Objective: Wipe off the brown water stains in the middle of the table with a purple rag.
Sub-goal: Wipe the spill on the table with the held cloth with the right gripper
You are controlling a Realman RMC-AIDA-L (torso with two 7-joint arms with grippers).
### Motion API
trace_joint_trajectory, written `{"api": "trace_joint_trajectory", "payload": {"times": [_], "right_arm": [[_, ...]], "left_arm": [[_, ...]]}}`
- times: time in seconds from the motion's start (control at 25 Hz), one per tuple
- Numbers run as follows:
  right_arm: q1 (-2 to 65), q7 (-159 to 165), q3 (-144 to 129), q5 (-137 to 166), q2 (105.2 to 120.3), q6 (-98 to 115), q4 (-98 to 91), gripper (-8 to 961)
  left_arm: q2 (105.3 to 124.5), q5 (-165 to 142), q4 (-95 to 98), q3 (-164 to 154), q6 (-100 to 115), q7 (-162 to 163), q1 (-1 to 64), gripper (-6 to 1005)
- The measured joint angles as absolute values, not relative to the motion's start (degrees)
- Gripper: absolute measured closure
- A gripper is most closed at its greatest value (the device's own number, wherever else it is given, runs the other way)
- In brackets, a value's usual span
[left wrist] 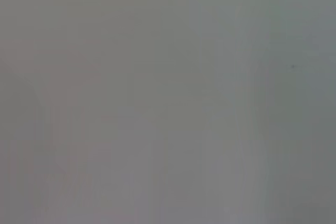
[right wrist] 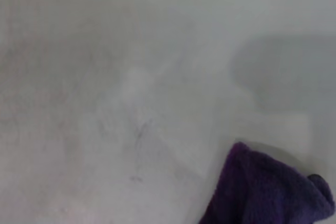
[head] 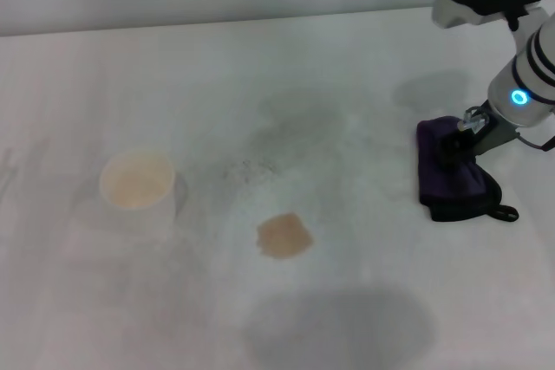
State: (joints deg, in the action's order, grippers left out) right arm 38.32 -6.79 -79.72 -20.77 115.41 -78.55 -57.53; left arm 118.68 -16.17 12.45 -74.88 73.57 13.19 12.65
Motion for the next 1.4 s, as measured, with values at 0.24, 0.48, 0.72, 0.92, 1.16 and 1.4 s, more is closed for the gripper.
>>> {"api": "trace_joint_trajectory", "payload": {"times": [0.24, 0.48, 0.72, 0.92, 1.16, 1.4], "right_arm": [[39.32, -6.73, -85.78, -22.03, 115.82, -78.84, -58.23, 861], [39.67, -4.41, -94.88, -26.74, 116.07, -78.17, -61.85, 861], [41.85, -2.0, -104.49, -33.6, 116.15, -78.1, -64.72, 861], [44.47, -0.21, -111.3, -40.41, 116.19, -76.74, -65.56, 860], [48.16, 0.8, -118.07, -49.28, 116.19, -73.78, -66.11, 860], [50.48, 0.38, -121.71, -55.84, 116.2, -70.78, -65.99, 860]], "left_arm": [[118.56, -16.33, 12.53, -74.88, 73.8, 12.07, 12.66, 120], [118.46, -16.67, 12.65, -74.99, 73.73, 12.04, 13.1, 120], [118.37, -16.79, 13.1, -75.27, 73.75, 11.51, 13.59, 120], [118.47, -16.8, 13.22, -75.33, 73.84, 10.07, 14.14, 120], [118.57, -17.64, 12.88, -75.41, 73.82, 9.77, 14.98, 119], [118.55, -19.15, 13.22, -75.41, 73.82, 9.75, 14.96, 119]]}}
